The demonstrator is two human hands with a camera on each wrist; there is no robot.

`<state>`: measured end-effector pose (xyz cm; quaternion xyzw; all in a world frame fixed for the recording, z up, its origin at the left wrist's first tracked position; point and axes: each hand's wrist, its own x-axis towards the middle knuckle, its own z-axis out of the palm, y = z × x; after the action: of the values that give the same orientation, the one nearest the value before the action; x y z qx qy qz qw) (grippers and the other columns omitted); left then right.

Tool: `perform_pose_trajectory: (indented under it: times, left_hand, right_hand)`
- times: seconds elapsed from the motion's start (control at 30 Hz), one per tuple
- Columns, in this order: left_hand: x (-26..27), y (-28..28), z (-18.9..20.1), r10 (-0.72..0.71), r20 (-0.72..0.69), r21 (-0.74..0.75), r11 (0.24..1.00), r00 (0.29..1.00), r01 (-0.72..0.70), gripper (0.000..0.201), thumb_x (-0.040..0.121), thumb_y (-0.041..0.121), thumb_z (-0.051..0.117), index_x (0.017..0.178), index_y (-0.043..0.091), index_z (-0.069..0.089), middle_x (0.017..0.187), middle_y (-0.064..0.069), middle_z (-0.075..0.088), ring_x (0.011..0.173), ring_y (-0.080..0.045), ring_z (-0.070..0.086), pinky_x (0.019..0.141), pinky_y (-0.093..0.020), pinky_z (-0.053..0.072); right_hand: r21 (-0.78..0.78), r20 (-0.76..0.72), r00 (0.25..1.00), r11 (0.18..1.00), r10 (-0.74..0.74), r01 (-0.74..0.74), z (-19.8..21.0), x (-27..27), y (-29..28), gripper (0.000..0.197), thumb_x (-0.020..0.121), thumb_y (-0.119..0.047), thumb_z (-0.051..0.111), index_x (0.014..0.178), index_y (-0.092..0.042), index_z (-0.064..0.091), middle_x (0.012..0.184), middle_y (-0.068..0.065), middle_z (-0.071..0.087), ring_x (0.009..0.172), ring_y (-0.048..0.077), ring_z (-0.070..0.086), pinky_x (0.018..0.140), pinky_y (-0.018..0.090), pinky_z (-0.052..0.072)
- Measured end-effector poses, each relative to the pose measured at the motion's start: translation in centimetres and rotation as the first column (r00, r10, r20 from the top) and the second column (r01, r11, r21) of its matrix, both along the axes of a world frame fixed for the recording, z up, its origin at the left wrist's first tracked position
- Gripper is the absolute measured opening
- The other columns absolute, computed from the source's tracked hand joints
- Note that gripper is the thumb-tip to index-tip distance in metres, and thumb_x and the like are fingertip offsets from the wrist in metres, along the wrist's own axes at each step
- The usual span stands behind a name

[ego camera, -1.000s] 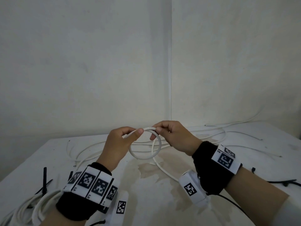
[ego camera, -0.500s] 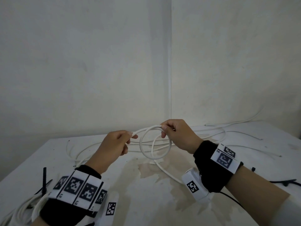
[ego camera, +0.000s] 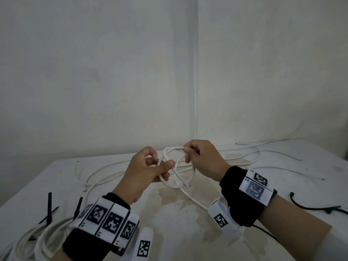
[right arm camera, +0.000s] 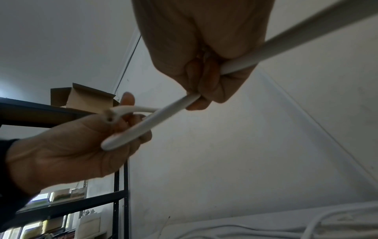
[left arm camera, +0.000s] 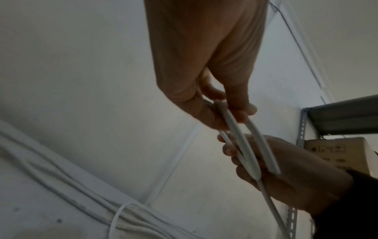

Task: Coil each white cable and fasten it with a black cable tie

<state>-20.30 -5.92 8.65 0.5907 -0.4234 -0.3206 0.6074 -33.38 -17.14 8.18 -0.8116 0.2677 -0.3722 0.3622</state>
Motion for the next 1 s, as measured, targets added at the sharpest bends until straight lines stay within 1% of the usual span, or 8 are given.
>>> perform_pose_trajectory:
  times: [0.17, 0.37, 0.5, 0.63, 0.7, 0.77, 0.8, 1.0]
  left_hand:
    - [0.2, -0.5, -0.6, 0.099, 0.231, 0.03, 0.994, 0.968, -0.109, 0.021, 0.075, 0.012, 0.075, 0.086, 0.011, 0.058, 0.054, -0.002, 0.056, 0.037, -0.008, 0.054, 0.044, -0.02, 0.047]
    - [0.3, -1.1, -1.4, 0.245, 0.49, -0.058, 0.967, 0.837, -0.249, 0.016, 0.08, 0.009, 0.071, 0.07, 0.007, 0.058, 0.056, -0.004, 0.056, 0.033, -0.003, 0.053, 0.039, -0.013, 0.042]
    - [1.1, -1.0, -2.3, 0.337, 0.682, -0.175, 0.937, 0.65, -0.302, 0.033, 0.089, 0.012, 0.058, 0.065, 0.022, 0.038, 0.056, 0.001, 0.055, 0.04, -0.008, 0.058, 0.042, -0.022, 0.044]
    - [1.3, -0.8, -2.2, 0.29, 0.85, -0.161, 0.938, 0.44, -0.307, 0.009, 0.088, 0.018, 0.059, 0.085, 0.013, 0.052, 0.078, 0.001, 0.048, 0.071, -0.019, 0.048, 0.057, -0.029, 0.033]
    - [1.3, -0.9, -1.8, 0.212, 0.733, -0.113, 0.975, 0.646, -0.192, 0.006, 0.087, 0.011, 0.059, 0.091, 0.013, 0.055, 0.094, 0.0, 0.052, 0.079, -0.014, 0.051, 0.066, -0.025, 0.036]
    - [0.8, -0.8, -1.3, 0.058, 0.472, -0.016, 0.998, 0.88, -0.057, 0.004, 0.091, 0.008, 0.052, 0.089, 0.011, 0.05, 0.086, 0.0, 0.064, 0.066, -0.005, 0.06, 0.061, -0.02, 0.043]
    - [0.5, -0.6, -1.2, 0.015, 0.376, 0.019, 1.0, 0.927, -0.023, 0.007, 0.092, 0.007, 0.05, 0.087, 0.011, 0.048, 0.076, 0.001, 0.065, 0.055, -0.002, 0.058, 0.054, -0.018, 0.042]
    - [0.5, -0.4, -0.6, -0.127, 0.355, 0.195, 0.979, 0.926, 0.059, 0.041, 0.099, 0.03, 0.036, 0.071, 0.011, 0.059, 0.057, 0.007, 0.055, 0.041, -0.001, 0.039, 0.045, -0.01, 0.03]
  right_hand:
    - [0.017, 0.007, 1.0, 1.0, 0.006, -0.006, -0.5, 0.0, 0.2, 0.027, 0.093, -0.01, 0.049, 0.069, -0.02, 0.055, 0.053, -0.008, 0.054, 0.042, -0.002, 0.045, 0.047, 0.007, 0.034]
    - [0.051, 0.024, 0.999, 0.998, 0.034, -0.035, -0.5, 0.3, 0.6, 0.028, 0.093, -0.011, 0.05, 0.067, -0.021, 0.054, 0.052, -0.007, 0.054, 0.042, -0.002, 0.044, 0.048, 0.009, 0.034]
    - [0.095, 0.013, 0.997, 0.993, 0.072, -0.073, -0.5, 0.1, 1.4, 0.025, 0.093, -0.012, 0.051, 0.069, -0.017, 0.054, 0.052, -0.005, 0.054, 0.038, 0.0, 0.042, 0.045, 0.01, 0.034]
    - [0.152, 0.028, 0.998, 0.987, 0.048, -0.052, -0.4, -0.4, 1.1, 0.025, 0.094, -0.012, 0.049, 0.07, -0.017, 0.054, 0.055, -0.003, 0.054, 0.033, 0.0, 0.04, 0.04, 0.01, 0.031]
    - [0.179, 0.048, 0.998, 0.983, 0.038, -0.046, -0.5, -0.7, 1.0, 0.026, 0.094, -0.01, 0.048, 0.07, -0.016, 0.054, 0.054, -0.002, 0.055, 0.032, 0.001, 0.039, 0.039, 0.01, 0.03]
    - [0.176, 0.059, 0.998, 0.983, 0.034, -0.044, -0.5, -0.9, 0.9, 0.026, 0.094, -0.009, 0.047, 0.07, -0.016, 0.054, 0.054, -0.003, 0.055, 0.032, 0.002, 0.038, 0.039, 0.011, 0.03]
    - [0.164, 0.061, 0.998, 0.986, 0.027, -0.037, -0.6, -0.9, 0.8, 0.026, 0.094, -0.009, 0.048, 0.07, -0.017, 0.054, 0.053, -0.003, 0.055, 0.033, 0.002, 0.038, 0.04, 0.012, 0.03]
    - [0.082, 0.045, 0.999, 0.997, -0.017, 0.014, -0.9, -1.2, 0.0, 0.027, 0.093, -0.011, 0.051, 0.068, -0.02, 0.054, 0.054, -0.006, 0.055, 0.038, 0.0, 0.043, 0.045, 0.008, 0.031]
